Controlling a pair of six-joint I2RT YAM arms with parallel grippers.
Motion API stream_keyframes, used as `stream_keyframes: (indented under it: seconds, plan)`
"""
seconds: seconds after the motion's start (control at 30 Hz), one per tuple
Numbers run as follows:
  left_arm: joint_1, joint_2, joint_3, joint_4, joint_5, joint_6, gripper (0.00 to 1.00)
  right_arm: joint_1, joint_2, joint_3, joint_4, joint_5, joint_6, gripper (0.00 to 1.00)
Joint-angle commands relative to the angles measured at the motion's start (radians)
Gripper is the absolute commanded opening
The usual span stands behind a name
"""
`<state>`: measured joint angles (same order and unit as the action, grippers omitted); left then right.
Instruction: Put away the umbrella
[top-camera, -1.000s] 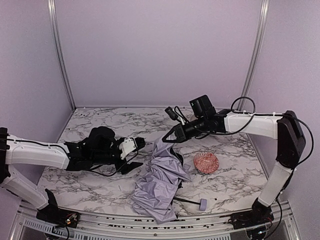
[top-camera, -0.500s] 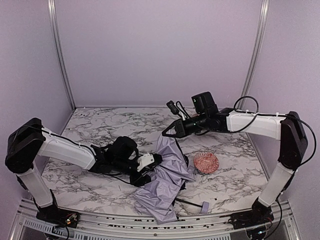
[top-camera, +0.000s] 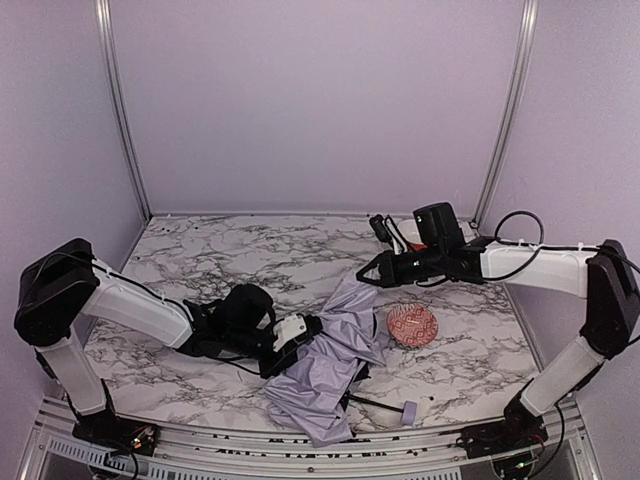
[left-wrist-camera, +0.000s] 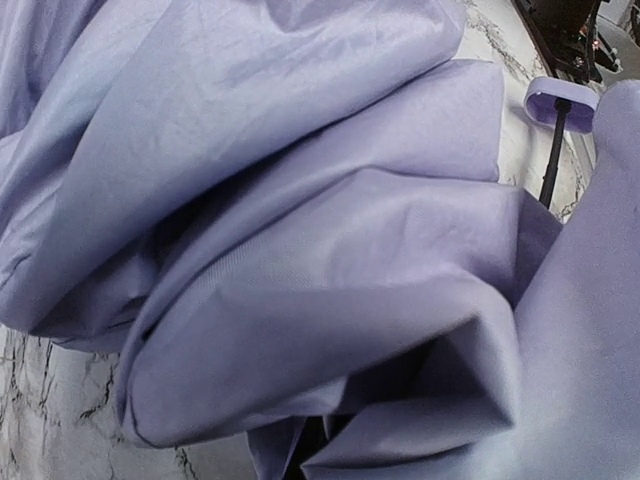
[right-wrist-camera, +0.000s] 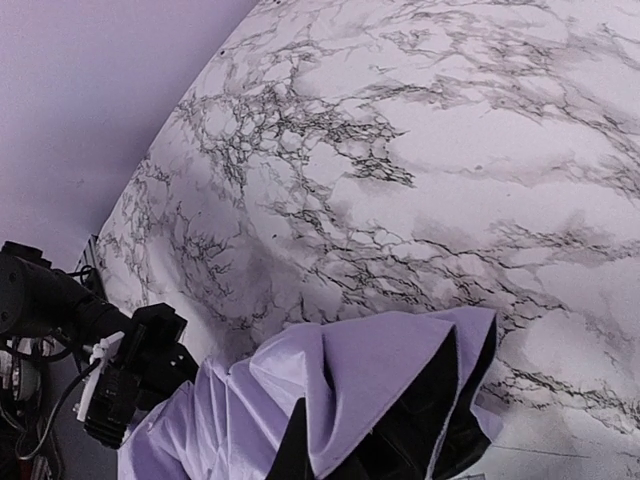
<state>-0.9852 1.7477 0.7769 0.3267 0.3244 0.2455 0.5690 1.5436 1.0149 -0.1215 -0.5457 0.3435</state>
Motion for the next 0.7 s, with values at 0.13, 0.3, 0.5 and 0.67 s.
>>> stream_keyframes:
  seconds: [0.13,0.3,0.5,0.67]
  plan:
    - [-0.003,-0.117,-0.138,0.003,-0.126,-0.072,0.00,0.036,0.014,-0.150,0.091,0.054,0.073,0.00]
    - [-0.008,-0.219,-0.239,0.005,-0.175,-0.120,0.00,0.073,0.156,-0.068,0.119,0.047,0.037,0.00]
    - [-0.025,-0.331,-0.352,0.005,-0.257,-0.195,0.00,0.080,0.377,0.089,0.149,0.022,0.000,0.00]
    - [-0.032,-0.380,-0.400,0.005,-0.303,-0.243,0.00,0.126,0.448,0.140,0.098,0.030,-0.031,0.00]
